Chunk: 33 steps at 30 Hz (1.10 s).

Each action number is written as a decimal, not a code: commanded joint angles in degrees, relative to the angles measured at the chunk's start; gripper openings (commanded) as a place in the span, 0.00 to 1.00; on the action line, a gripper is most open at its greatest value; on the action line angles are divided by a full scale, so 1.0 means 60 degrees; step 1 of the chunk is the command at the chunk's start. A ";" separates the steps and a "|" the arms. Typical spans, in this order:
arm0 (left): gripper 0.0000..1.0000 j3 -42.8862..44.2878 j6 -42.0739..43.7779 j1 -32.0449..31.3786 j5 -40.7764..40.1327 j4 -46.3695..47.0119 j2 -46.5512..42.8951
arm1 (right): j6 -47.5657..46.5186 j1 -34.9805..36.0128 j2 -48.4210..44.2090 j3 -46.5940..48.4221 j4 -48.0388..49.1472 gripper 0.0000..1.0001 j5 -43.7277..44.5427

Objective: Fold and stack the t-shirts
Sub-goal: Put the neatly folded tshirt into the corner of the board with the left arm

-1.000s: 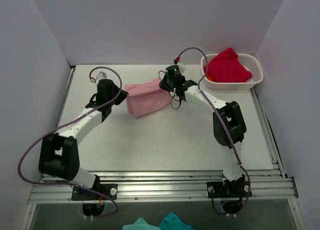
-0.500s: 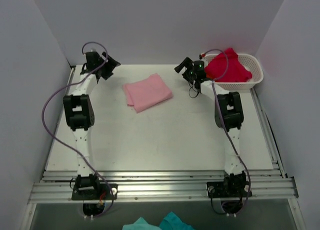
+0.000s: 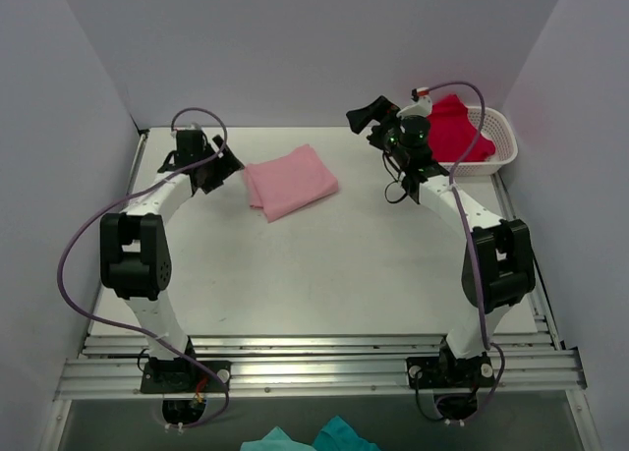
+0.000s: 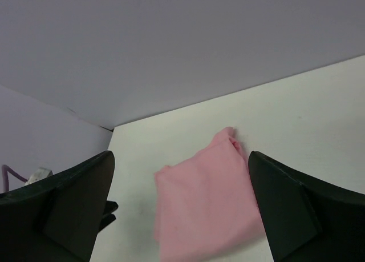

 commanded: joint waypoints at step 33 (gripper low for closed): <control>0.02 0.3233 0.0453 -0.1383 -0.1122 -0.1377 0.4552 | 0.0960 -0.2049 -0.2571 -0.2820 0.1014 1.00 -0.0851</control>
